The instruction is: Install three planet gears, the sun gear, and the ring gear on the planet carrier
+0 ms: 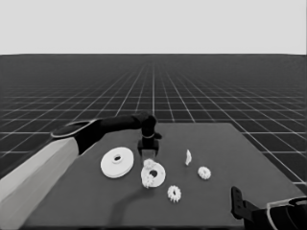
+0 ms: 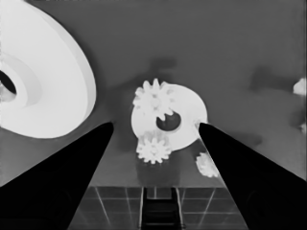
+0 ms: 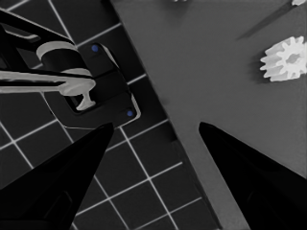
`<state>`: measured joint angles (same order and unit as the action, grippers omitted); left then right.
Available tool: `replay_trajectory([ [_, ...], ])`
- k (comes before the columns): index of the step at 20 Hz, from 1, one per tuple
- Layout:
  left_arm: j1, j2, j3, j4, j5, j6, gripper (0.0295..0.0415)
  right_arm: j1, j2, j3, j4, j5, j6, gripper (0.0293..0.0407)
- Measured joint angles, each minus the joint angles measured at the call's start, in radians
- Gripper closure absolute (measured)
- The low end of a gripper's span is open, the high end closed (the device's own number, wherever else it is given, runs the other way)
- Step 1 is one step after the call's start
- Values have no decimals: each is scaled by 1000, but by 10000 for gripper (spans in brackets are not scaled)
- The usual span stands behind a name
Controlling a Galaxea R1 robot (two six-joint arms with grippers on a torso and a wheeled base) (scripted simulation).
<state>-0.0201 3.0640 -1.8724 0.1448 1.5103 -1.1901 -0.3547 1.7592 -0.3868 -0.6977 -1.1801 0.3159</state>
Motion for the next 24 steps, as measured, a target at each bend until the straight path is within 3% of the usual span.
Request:
replay_trajectory([
  [2, -1, 0, 0, -1, 0, 0, 326, 0, 0, 0, 0, 0, 0, 315],
  [3, -79, -266, 462, 66, -335, 481, 302, 0, 0, 0, 0, 0, 0, 315],
  [4, -180, -652, 869, 107, -542, 912, 297, 0, 0, 0, 0, 0, 0, 315],
  [5, -241, -935, 1107, 131, -661, 1171, 310, 0, 0, 0, 0, 0, 0, 315],
  [7, -294, -1185, 1335, 153, -774, 1413, 323, 0, 0, 0, 0, 0, 0, 315],
  [12, -320, -1301, 1446, 164, -830, 1532, 326, 0, 0, 0, 0, 0, 0, 315],
  [13, -321, -1304, 1450, 165, -831, 1536, 326, 271, 210, -229, 315, -174, 394, 304],
  [14, -321, -1306, 1452, 165, -832, 1538, 326, 347, 359, -478, 424, -225, 559, 307],
  [15, -322, -1307, 1453, 165, -833, 1539, 326, 360, 448, -656, 474, -252, 628, 311],
  [18, -322, -1309, 1454, 165, -834, 1541, 326, 364, 563, -900, 527, -285, 681, 315],
  [22, -322, -1309, 1455, 165, -834, 1541, 326, 363, 595, -966, 539, -293, 686, 315],
  [24, -322, -1309, 1455, 165, -834, 1541, 326, 229, 629, -1043, 431, -214, 662, 315],
])
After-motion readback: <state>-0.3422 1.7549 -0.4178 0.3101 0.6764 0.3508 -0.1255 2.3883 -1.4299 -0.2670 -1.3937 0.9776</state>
